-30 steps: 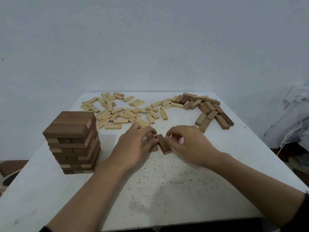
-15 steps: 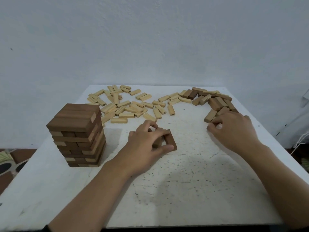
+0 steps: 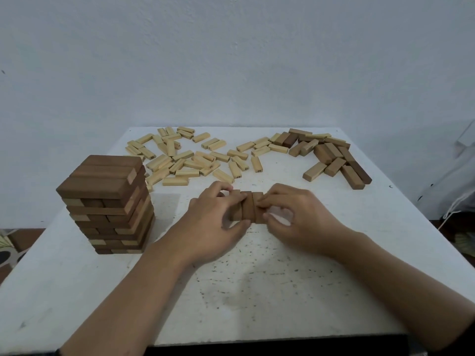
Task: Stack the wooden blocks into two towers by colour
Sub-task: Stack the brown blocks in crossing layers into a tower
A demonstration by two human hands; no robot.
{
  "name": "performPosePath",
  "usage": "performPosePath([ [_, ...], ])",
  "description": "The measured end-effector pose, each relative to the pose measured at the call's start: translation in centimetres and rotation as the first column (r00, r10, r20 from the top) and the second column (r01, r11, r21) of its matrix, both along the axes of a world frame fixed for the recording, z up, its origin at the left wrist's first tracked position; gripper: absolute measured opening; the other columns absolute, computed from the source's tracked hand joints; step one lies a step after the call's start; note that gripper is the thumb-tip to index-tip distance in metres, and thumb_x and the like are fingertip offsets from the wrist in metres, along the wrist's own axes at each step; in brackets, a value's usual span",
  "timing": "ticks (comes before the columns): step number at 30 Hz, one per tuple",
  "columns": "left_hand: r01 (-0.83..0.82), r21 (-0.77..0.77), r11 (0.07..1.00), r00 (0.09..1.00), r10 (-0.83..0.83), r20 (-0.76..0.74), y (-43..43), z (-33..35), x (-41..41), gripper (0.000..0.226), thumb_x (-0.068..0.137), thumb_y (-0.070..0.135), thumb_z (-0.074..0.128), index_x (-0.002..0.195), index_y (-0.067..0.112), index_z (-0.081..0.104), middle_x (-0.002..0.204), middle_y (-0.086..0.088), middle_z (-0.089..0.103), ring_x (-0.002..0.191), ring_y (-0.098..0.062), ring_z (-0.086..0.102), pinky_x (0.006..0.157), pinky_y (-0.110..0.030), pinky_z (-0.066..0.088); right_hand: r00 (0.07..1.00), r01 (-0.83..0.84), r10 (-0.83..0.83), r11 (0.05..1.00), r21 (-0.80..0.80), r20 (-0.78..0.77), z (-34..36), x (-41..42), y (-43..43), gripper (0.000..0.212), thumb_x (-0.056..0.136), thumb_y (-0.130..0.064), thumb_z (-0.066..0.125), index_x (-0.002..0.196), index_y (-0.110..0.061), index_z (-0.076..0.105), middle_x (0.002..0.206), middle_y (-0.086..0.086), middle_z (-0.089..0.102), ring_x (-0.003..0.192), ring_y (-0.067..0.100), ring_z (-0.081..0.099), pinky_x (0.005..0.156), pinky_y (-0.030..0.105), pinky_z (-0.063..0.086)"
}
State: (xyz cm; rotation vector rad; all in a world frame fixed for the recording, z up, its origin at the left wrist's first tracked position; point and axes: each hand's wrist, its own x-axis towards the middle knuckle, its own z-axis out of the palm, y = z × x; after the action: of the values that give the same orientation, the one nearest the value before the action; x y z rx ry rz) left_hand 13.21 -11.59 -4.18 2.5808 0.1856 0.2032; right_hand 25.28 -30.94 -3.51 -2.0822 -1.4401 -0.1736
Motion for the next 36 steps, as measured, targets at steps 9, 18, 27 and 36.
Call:
performPosePath([
  [9, 0.042, -0.001, 0.999, 0.998, -0.042, 0.042, 0.3, 0.1, -0.1, 0.057, 0.088, 0.059, 0.065, 0.141, 0.049, 0.048, 0.14, 0.02, 0.033, 0.128, -0.015, 0.046, 0.106, -0.042, 0.046, 0.996, -0.028, 0.024, 0.999, -0.045, -0.089, -0.7, 0.6, -0.2, 0.035, 0.088, -0.035, 0.075, 0.122, -0.03, 0.069, 0.121, -0.017, 0.055, 0.112, 0.003, 0.055, 0.091, 0.019, 0.046],
  [18, 0.095, -0.021, 0.995, 0.994, -0.094, 0.059, -0.1, 1.2, -0.3, 0.056, 0.09, 0.044, 0.074, 0.142, 0.035, 0.053, 0.13, 0.022, 0.053, 0.114, 0.003, 0.05, 0.095, -0.019, 0.043, 0.979, -0.025, 0.005, 0.995, -0.096, -0.204, -0.1, 1.5, -0.4, 0.056, 0.079, -0.047, 0.083, 0.13, -0.035, 0.061, 0.118, -0.019, 0.057, 0.109, 0.004, 0.055, 0.088, 0.016, 0.046],
  [27, 0.084, -0.061, 0.995, 0.996, -0.085, -0.025, 0.0, 1.2, -0.1, 0.078, 0.084, 0.057, 0.074, 0.15, 0.034, 0.04, 0.128, 0.027, 0.043, 0.109, 0.015, 0.044, 0.079, -0.006, 0.036, 0.962, 0.009, -0.077, 0.968, -0.25, -0.263, 0.5, 2.1, -0.9, 0.086, 0.074, -0.063, 0.079, 0.149, -0.041, 0.041, 0.128, -0.027, 0.044, 0.12, -0.01, 0.04, 0.091, 0.015, 0.036],
  [36, 0.061, -0.139, 0.988, 0.996, -0.07, -0.062, 0.1, 1.4, 0.0, 0.064, 0.075, 0.06, 0.081, 0.13, 0.039, 0.054, 0.119, 0.027, 0.045, 0.114, 0.01, 0.045, 0.084, -0.016, 0.041, 0.966, -0.052, -0.034, 0.945, -0.322, -0.255, 0.7, 2.2, -0.8, 0.067, 0.077, -0.063, 0.077, 0.134, -0.04, 0.052, 0.122, -0.025, 0.044, 0.117, -0.004, 0.037, 0.094, 0.021, 0.037],
])
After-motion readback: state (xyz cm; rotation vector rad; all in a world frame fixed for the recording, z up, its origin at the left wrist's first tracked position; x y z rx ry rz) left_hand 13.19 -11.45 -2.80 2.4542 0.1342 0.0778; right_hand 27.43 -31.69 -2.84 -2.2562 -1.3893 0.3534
